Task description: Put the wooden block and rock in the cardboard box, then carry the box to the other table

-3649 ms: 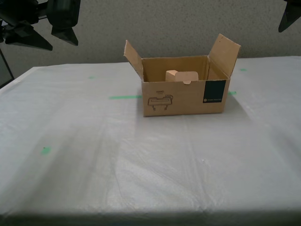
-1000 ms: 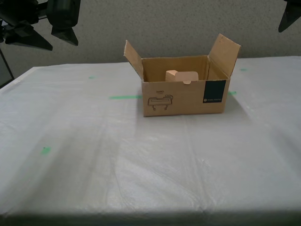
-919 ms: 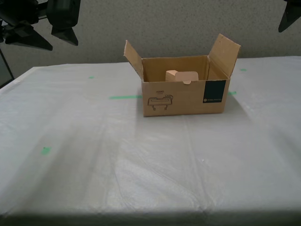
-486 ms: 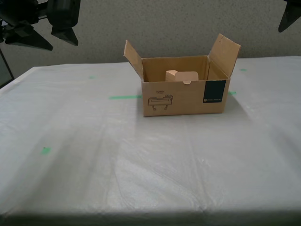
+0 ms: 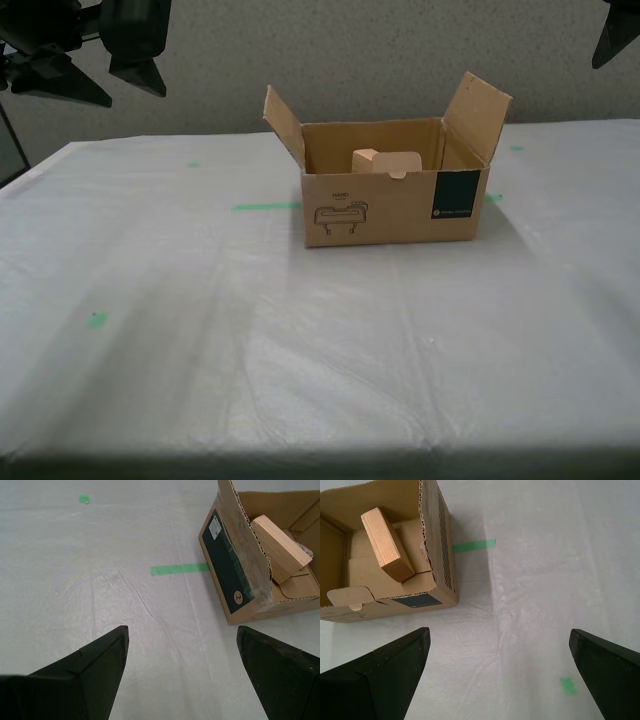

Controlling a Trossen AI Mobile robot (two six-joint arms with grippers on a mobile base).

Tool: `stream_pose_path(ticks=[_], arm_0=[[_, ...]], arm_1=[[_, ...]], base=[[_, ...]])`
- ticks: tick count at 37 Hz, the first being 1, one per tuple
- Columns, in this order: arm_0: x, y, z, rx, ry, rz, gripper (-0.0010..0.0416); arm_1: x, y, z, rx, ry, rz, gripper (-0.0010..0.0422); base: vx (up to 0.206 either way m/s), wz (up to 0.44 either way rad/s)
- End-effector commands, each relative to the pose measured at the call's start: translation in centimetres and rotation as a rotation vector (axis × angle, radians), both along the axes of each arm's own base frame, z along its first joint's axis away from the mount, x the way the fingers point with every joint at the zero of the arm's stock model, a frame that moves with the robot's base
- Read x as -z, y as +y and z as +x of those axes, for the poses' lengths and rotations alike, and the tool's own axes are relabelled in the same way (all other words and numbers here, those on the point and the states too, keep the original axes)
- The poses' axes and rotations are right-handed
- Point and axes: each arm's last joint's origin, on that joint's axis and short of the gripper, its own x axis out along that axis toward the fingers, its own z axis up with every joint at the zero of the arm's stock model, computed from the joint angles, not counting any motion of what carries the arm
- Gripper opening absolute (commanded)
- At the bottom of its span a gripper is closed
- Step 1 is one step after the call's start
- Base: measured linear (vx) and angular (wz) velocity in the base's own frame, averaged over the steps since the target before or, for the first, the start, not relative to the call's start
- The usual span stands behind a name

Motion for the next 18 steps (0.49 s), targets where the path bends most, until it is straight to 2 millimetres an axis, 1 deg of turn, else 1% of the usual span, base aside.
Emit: stream_pose_path(ticks=[1, 18], arm_0=[[-0.02, -0.03, 0.00, 0.008, -0.002, -0.002, 0.0388], [-0.02, -0.03, 0.00, 0.008, -0.002, -0.002, 0.0388]], arm_1=[[-0.01, 0.01, 0.00, -0.005, -0.002, 0.001, 0.0293], [-0.02, 0.01, 0.01, -0.004, -0.002, 0.000, 0.0293]], base=[[0.000, 0.000], [0.000, 0.000]])
